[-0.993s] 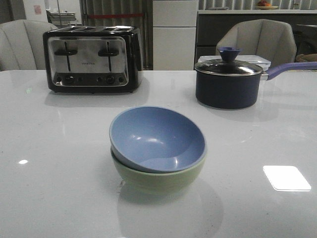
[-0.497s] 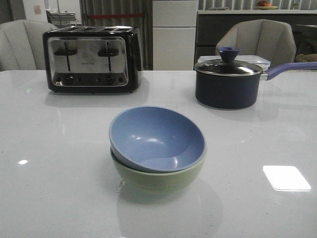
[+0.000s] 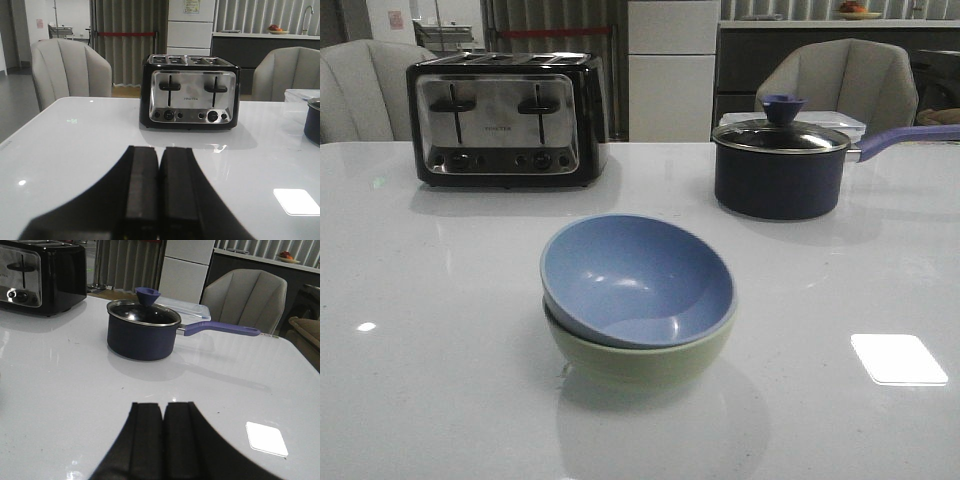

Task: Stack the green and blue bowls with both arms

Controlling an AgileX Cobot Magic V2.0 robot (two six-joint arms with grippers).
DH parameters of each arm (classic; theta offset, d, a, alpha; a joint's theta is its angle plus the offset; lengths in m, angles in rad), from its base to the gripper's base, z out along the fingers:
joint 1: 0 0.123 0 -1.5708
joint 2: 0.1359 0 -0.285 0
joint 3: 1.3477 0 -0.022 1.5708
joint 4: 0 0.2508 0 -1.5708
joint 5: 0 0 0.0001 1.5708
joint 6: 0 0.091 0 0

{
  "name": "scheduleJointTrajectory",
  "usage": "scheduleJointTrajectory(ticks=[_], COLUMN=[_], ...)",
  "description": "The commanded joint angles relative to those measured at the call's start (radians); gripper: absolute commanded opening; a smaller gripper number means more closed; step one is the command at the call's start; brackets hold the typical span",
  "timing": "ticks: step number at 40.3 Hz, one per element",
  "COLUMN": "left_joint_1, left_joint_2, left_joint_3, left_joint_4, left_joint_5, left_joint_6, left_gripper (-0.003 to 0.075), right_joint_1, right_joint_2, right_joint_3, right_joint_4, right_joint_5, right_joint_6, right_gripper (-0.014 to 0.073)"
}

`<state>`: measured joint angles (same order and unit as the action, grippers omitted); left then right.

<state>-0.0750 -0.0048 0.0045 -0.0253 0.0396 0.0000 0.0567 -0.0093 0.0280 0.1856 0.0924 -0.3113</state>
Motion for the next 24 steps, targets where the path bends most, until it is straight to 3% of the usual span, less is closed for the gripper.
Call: scheduleJointTrajectory(ticks=[1,8,16,24], left_joint_1=[0.001,0.001,0.001,0.001], left_joint_2=[-0.019,-0.019,-0.019,-0.019], left_joint_3=[0.004,0.004,0.004,0.004], left_joint_4=[-0.008,-0.008,-0.008,-0.008], left_joint_5=[-0.096,-0.096,-0.096,-0.096], left_joint_6=[0.0,0.0,0.0,0.0], left_gripper=[0.0093,0.0093,0.0093,0.0093], right_joint_1=[-0.006,-0.007,-0.031,-0.046], right_joint_2=[-0.02,-0.02,-0.021,-0.021], right_joint_3=[-0.003,-0.003,-0.003,-0.003], right_joint_4=[0.007,-0.014,-0.214,-0.229], right_joint_5=[-0.102,-0.158,-0.21,-0.183], right_joint_6=[-0.001,0.065,0.388,0.401], right_gripper=[0.0058,0.0058,0.0058,0.0058])
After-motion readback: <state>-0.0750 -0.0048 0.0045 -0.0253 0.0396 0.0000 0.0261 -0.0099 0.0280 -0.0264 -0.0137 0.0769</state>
